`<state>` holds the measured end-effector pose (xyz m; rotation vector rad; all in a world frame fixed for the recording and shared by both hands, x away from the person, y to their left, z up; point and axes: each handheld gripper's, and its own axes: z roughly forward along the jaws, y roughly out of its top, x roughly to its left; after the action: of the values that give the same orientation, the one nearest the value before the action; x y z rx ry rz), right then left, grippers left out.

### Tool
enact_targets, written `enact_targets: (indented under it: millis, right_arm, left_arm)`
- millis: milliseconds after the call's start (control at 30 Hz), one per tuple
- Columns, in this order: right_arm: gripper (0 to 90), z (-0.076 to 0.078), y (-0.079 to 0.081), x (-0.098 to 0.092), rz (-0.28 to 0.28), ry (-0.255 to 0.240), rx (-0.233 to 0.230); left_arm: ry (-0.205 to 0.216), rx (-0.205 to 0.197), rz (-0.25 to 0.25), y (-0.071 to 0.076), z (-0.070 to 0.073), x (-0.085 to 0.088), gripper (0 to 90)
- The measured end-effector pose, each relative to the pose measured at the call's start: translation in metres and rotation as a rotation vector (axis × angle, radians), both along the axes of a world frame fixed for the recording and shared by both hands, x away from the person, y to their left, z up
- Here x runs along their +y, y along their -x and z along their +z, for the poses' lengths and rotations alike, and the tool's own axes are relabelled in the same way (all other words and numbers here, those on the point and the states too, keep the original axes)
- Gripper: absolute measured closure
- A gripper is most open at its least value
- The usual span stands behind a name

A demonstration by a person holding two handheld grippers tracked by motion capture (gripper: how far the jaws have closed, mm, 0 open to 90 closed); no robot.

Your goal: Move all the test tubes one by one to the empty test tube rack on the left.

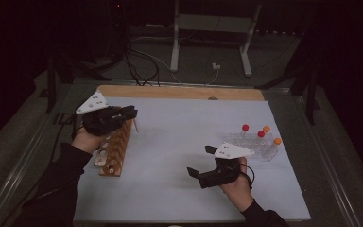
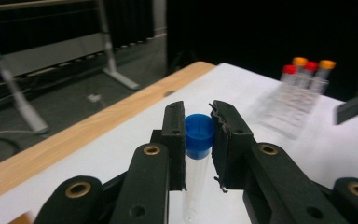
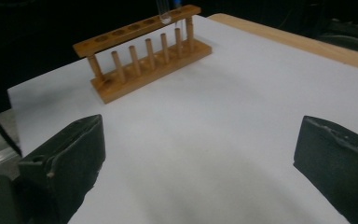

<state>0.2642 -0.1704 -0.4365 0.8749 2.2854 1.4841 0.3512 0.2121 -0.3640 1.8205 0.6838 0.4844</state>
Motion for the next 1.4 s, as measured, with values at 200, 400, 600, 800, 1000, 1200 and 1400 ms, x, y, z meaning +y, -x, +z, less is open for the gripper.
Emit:
enact_targets:
  millis: [200,400,600,800,1000,1200,1400]
  right_arm:
    - [1.8,0.0,0.001,-0.001,-0.005,0.005,-0.017]
    - [1.7,0.0,0.001,0.0,-0.004,0.012,-0.02]
    - [1.8,0.0,0.001,-0.001,-0.001,0.011,-0.024]
    - [1.8,0.0,0.001,-0.001,0.003,0.003,-0.026]
    - [1.8,0.0,0.001,-0.002,0.002,-0.002,-0.03]
    - [1.8,0.0,0.001,-0.003,0.002,-0.01,-0.029]
    - [1.8,0.0,0.001,-0.003,0.001,-0.012,-0.034]
  left_arm:
    - [-0.014,0.0,0.072,-0.008,-0.001,0.019,77.3]
    - [-0.021,0.012,0.146,-0.016,-0.007,0.039,77.3]
    - [-0.03,0.016,0.206,-0.023,-0.012,0.056,77.3]
    - [-0.025,0.018,0.242,-0.028,-0.021,0.064,77.3]
    - [-0.028,0.045,0.263,-0.035,-0.031,0.066,77.3]
    - [-0.04,0.063,0.273,-0.038,-0.043,0.068,77.3]
    - [-0.041,0.084,0.272,-0.04,-0.057,0.066,77.3]
